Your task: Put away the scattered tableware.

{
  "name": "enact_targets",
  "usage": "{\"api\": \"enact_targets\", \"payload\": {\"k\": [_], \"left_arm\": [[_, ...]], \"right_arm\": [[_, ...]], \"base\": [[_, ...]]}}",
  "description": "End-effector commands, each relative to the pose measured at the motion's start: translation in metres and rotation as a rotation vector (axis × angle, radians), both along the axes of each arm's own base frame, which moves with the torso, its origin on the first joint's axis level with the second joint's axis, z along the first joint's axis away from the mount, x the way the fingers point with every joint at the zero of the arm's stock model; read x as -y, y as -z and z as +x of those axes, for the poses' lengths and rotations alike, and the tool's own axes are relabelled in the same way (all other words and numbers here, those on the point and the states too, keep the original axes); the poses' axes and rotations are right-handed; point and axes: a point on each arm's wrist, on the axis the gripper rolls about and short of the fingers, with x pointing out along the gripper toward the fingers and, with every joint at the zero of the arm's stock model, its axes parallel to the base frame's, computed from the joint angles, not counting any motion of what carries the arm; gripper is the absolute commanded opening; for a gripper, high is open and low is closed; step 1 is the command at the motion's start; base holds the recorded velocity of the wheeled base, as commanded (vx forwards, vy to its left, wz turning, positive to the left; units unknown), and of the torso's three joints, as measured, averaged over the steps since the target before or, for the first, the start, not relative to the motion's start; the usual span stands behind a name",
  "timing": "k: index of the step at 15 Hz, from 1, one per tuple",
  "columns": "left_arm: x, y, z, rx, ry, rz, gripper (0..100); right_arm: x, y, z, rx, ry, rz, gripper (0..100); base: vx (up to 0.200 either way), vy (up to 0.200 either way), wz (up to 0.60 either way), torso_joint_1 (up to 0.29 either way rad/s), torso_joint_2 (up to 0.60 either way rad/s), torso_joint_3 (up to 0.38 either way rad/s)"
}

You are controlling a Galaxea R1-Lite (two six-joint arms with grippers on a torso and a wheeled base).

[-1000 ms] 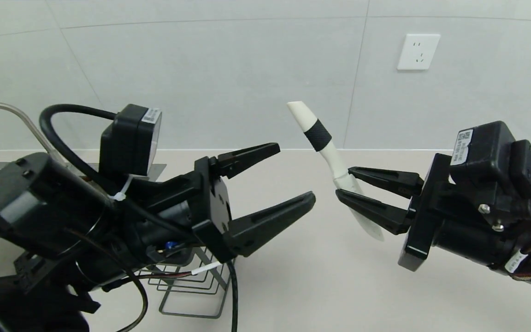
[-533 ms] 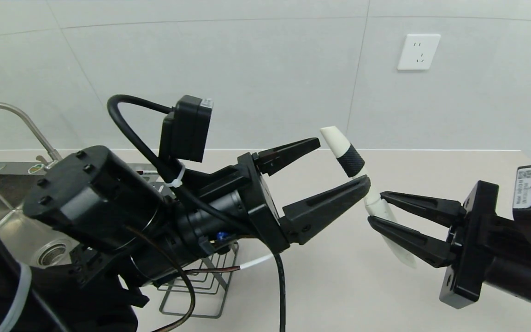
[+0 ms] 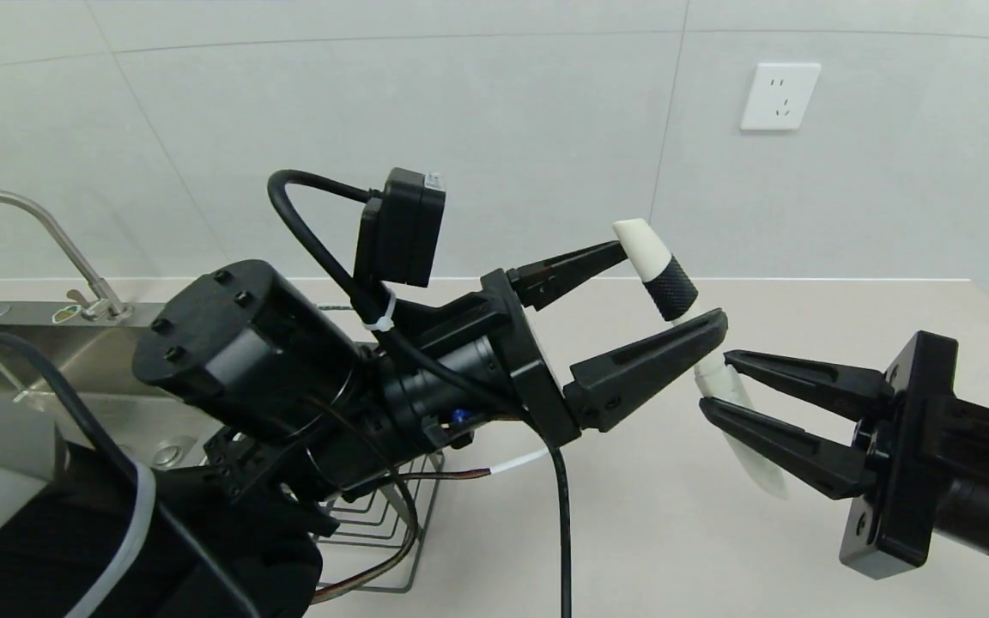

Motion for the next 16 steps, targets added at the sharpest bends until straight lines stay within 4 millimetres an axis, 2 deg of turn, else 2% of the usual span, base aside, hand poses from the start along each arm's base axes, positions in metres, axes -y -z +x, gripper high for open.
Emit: {"api": "enact_targets", "payload": {"k": [1, 7, 10, 16], "left_arm": [[0.004, 0.007, 0.003, 0.024, 0.060, 0.013, 100], [0.001, 0.000, -0.001, 0.075, 0.131, 0.027, 100], [-0.006, -0.013, -0.009, 0.120, 0.165, 0.013, 100], [-0.009, -0.014, -0.013, 0.122, 0.181, 0.018, 100]], "right_arm": [[-0.001, 0.001, 0.001, -0.006, -0.003, 0.000, 0], [-0.008, -0.001, -0.002, -0.005, -0.087, -0.002, 0], [-0.014, -0.001, 0.001, -0.032, -0.126, 0.010, 0], [-0.014, -0.004, 0.000, -0.043, -0.134, 0.032, 0]], "base": [[0.000, 0.000, 0.00, 0.000, 0.00, 0.000], [0.000, 0.000, 0.00, 0.000, 0.00, 0.000], [0.000, 0.000, 0.00, 0.000, 0.00, 0.000], [0.000, 0.000, 0.00, 0.000, 0.00, 0.000]]}}
